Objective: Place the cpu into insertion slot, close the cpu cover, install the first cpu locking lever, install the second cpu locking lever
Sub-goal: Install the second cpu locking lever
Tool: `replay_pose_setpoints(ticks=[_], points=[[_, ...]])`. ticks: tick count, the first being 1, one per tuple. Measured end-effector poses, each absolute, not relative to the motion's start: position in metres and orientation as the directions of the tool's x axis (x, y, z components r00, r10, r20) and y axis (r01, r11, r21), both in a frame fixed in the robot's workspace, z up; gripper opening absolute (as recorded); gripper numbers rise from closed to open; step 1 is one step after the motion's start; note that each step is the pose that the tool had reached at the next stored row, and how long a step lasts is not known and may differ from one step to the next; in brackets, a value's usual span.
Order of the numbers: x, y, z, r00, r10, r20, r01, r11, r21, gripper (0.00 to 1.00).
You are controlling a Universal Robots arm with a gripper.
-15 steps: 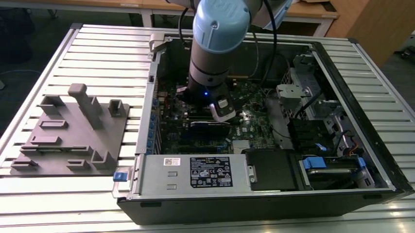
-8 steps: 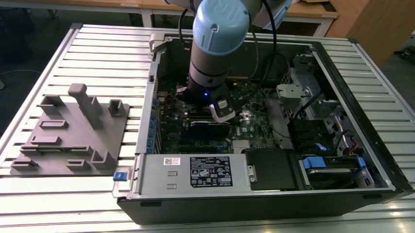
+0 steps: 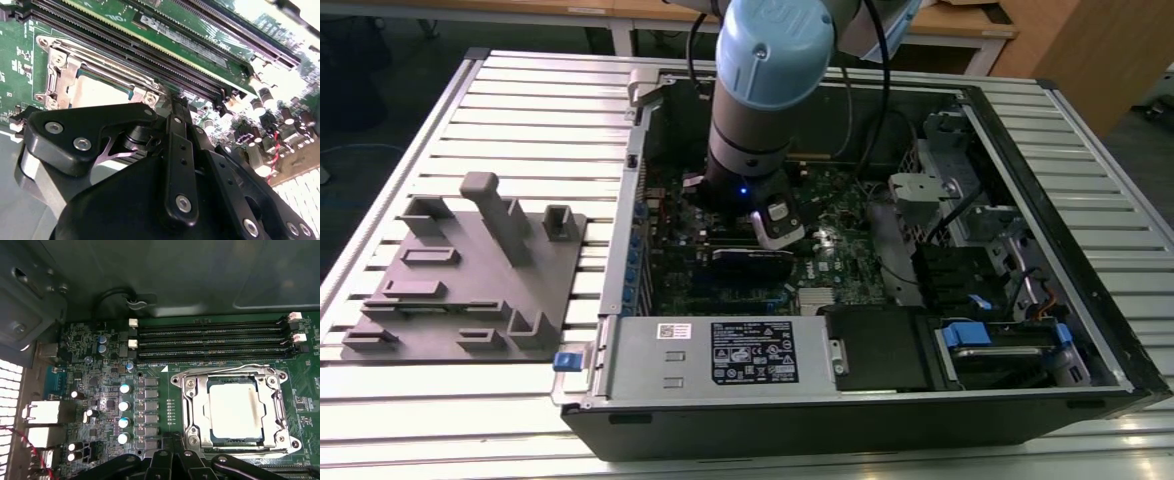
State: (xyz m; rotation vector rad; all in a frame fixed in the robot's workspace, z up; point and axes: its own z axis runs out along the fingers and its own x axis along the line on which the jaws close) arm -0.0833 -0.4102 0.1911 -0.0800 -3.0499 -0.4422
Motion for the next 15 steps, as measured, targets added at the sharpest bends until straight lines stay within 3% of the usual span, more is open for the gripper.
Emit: replay_pose_setpoints(ticks=[15], points=[[-0.0831,-0.4103,0.1914,-0.997,0.044,0.065,0.061,0.957,0.282,0.1]])
